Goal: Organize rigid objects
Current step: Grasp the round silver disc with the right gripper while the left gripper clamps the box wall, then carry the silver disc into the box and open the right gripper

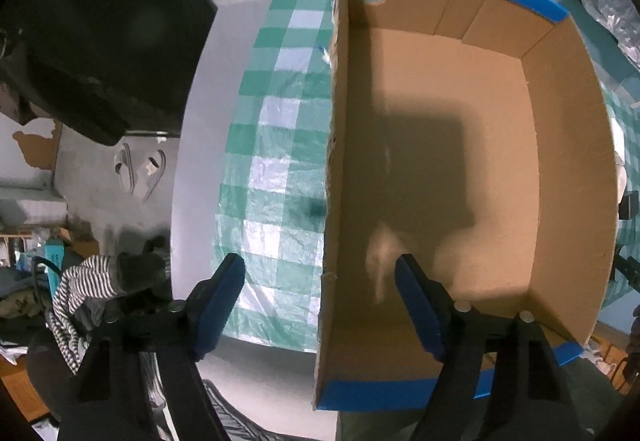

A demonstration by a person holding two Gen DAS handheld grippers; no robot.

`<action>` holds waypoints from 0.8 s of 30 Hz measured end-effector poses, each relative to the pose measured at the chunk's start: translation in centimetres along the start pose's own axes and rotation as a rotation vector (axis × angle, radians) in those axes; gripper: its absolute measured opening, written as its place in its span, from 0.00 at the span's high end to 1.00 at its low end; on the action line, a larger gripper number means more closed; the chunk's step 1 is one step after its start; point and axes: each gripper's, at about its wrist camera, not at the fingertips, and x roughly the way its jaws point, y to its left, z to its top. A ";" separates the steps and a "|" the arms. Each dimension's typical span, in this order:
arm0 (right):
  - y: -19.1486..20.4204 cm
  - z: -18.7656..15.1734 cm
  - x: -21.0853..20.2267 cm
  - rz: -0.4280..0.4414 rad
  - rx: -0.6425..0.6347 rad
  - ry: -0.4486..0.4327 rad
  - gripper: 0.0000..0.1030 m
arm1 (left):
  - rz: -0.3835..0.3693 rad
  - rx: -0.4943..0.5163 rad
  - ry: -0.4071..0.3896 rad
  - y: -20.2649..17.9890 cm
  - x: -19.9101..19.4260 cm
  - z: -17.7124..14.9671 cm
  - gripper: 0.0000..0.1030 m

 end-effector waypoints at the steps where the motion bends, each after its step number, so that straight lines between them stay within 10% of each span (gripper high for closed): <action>1: 0.0 -0.1 0.3 -0.001 -0.002 0.007 0.08 | -0.004 -0.002 0.007 0.1 0.2 0.0 0.32; 6: 0.1 -0.4 1.8 -0.003 0.006 0.021 0.20 | -0.030 -0.008 0.010 0.2 0.7 -0.2 0.40; 16: 1.4 0.4 2.2 -0.071 -0.047 0.001 0.40 | -0.044 0.017 0.039 0.2 1.9 -0.4 0.88; 24: 1.5 0.9 1.3 -0.053 -0.071 0.015 0.40 | -0.062 0.030 0.036 0.1 1.8 -0.3 0.92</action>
